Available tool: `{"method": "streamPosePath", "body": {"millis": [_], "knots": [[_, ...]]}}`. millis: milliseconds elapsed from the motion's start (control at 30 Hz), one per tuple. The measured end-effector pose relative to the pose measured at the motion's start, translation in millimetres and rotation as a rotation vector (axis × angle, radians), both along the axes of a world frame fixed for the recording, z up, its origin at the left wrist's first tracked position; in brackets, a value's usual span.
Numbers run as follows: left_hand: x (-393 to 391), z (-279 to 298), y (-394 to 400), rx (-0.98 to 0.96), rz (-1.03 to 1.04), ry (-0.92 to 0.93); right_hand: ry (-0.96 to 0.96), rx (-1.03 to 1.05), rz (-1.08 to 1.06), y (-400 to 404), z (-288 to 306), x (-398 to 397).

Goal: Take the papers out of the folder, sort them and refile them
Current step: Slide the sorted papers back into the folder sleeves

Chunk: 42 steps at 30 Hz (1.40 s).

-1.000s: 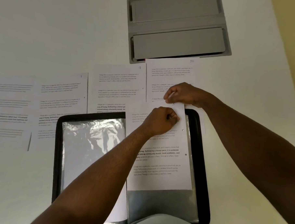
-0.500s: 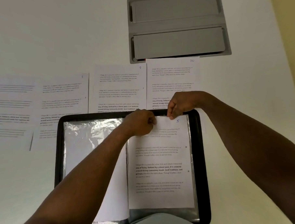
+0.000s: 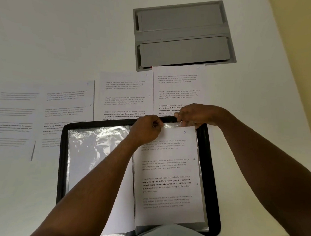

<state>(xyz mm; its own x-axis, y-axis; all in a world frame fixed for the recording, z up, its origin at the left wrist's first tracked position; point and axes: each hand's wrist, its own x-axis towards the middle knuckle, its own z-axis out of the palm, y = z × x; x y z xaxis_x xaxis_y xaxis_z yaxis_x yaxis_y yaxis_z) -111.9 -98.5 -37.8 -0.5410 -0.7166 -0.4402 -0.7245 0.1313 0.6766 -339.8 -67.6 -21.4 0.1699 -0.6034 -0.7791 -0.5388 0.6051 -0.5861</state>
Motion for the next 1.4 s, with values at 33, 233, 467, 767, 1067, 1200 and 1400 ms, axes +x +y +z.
{"method": "streamPosePath", "body": {"millis": [33, 233, 467, 767, 1067, 1200, 1400], "knots": [[1, -1, 3, -0.024, 0.024, 0.014, -0.047, -0.003, -0.126, 10, 0, -1], [24, -10, 37, -0.259, 0.102, 0.096, -0.266, 0.102, -0.309, 84, -8, 0], [90, -24, 89, -0.426, -0.01, -0.39, -0.226, 0.139, -0.44, 144, -10, 44], [200, -39, 96, -0.348, -0.117, -0.506, -0.421, 0.005, -0.669, 136, 37, 121], [290, -43, 75, -0.396, -0.168, -0.423, -0.139, -0.14, -0.597, 69, 77, 252], [291, -23, 63, -0.153, 0.276, 0.197, 0.095, -0.192, -0.439, 45, 68, 313], [290, 17, 50, 0.624, 0.565, 0.418, 0.207, -0.254, -0.023, 45, 45, 364]]}}
